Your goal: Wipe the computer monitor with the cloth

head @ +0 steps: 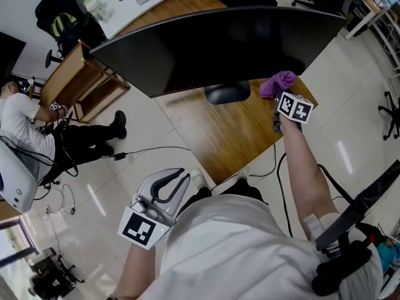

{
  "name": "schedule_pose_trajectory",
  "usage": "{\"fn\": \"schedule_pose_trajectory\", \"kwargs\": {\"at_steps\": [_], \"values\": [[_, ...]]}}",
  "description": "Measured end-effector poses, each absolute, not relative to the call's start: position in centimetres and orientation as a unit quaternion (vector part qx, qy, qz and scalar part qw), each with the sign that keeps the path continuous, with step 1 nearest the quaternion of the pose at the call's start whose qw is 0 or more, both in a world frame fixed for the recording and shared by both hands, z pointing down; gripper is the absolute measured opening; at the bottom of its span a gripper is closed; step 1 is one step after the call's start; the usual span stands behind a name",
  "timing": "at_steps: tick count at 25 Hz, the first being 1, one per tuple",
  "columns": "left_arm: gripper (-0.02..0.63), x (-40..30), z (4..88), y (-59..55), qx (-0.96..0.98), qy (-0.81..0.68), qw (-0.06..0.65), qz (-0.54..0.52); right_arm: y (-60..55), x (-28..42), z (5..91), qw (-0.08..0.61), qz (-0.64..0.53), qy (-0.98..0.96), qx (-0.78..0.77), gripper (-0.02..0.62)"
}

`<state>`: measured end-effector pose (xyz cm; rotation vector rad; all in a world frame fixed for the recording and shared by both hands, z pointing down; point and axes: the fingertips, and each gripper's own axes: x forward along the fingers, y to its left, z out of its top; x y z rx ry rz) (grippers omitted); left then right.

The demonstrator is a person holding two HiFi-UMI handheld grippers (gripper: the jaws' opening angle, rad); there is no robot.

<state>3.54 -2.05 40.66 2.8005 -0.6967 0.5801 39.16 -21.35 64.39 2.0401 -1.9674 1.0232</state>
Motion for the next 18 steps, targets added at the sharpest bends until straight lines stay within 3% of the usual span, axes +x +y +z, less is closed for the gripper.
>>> {"fn": "schedule_pose_trajectory", "kwargs": {"at_steps": [18], "values": [[0.071,-3.0,41.3,-1.9,0.947,-0.243,0.107,0.181,-22.7,30.4,63.7,0.068,0.333,-0.668,0.662,0.054]]}}
